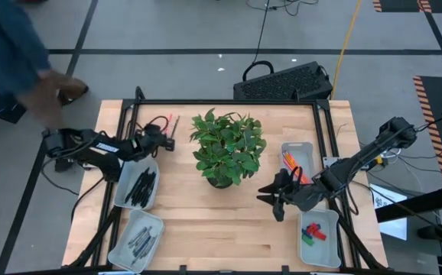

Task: Sort crayons/erasers/pens/pencils in bins
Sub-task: Put the pink pencil into the top right gray bin

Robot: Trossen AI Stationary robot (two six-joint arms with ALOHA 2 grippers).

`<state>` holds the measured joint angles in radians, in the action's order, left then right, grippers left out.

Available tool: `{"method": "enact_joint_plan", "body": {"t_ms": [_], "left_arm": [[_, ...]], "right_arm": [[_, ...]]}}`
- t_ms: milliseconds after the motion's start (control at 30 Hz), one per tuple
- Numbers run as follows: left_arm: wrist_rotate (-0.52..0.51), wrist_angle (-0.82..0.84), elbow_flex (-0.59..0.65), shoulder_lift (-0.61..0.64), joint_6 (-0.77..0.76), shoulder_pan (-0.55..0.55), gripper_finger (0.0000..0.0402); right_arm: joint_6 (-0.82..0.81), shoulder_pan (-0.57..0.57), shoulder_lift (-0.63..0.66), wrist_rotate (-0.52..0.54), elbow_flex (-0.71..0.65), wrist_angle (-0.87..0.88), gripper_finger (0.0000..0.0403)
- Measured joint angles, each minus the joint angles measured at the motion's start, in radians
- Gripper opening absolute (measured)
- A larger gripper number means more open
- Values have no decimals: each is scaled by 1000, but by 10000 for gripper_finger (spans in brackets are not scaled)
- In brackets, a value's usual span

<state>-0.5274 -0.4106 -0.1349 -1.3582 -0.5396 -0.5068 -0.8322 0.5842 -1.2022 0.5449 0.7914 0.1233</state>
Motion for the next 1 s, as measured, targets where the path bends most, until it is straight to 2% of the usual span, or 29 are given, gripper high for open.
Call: {"method": "enact_joint_plan", "body": {"t_ms": [133, 333, 733, 1000], "left_arm": [[47, -16, -1, 0, 37, -49, 144], [53, -74, -1, -29, 68, -91, 149], [65, -441, -4, -317, 112, -137, 150], [24, -521, -28, -429, 118, -136, 150]], "right_arm": [[9, 0, -38, 0, 0, -1, 118], [23, 0, -94, 1, 0, -26, 118], [54, 0, -187, -24, 0, -145, 118], [52, 0, -191, -24, 0, -160, 118]]}}
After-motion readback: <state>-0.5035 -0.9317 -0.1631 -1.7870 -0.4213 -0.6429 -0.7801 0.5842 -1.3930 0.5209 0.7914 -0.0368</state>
